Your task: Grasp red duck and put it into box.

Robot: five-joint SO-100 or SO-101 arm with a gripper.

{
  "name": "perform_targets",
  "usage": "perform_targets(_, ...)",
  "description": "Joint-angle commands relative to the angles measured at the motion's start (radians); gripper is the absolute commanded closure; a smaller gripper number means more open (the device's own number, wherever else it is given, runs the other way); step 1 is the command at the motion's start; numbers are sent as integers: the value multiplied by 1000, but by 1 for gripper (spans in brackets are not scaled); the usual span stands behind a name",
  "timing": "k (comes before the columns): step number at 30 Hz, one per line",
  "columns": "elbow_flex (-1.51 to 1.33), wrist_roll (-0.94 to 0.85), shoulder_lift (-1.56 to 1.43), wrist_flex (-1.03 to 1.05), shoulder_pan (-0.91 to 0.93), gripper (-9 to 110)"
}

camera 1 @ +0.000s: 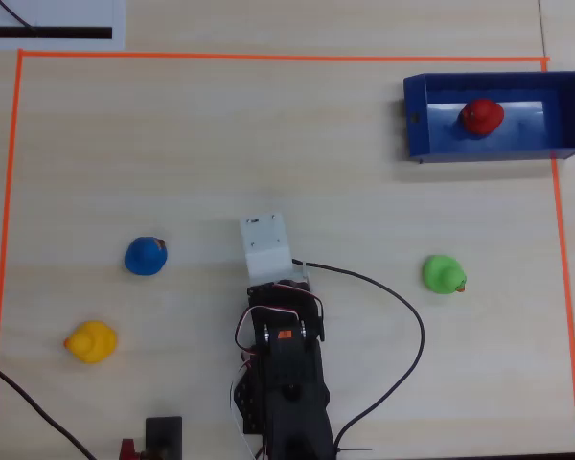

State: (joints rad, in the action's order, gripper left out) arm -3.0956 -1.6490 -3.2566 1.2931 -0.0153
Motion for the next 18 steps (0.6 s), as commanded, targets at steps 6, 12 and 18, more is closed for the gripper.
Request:
perform_targets(6,-2,17,-54,60,-8,101)
perform_targets(12,-3,26,-55,60,-3,101)
perform_targets(18,-3,26,-55,60,-3,101)
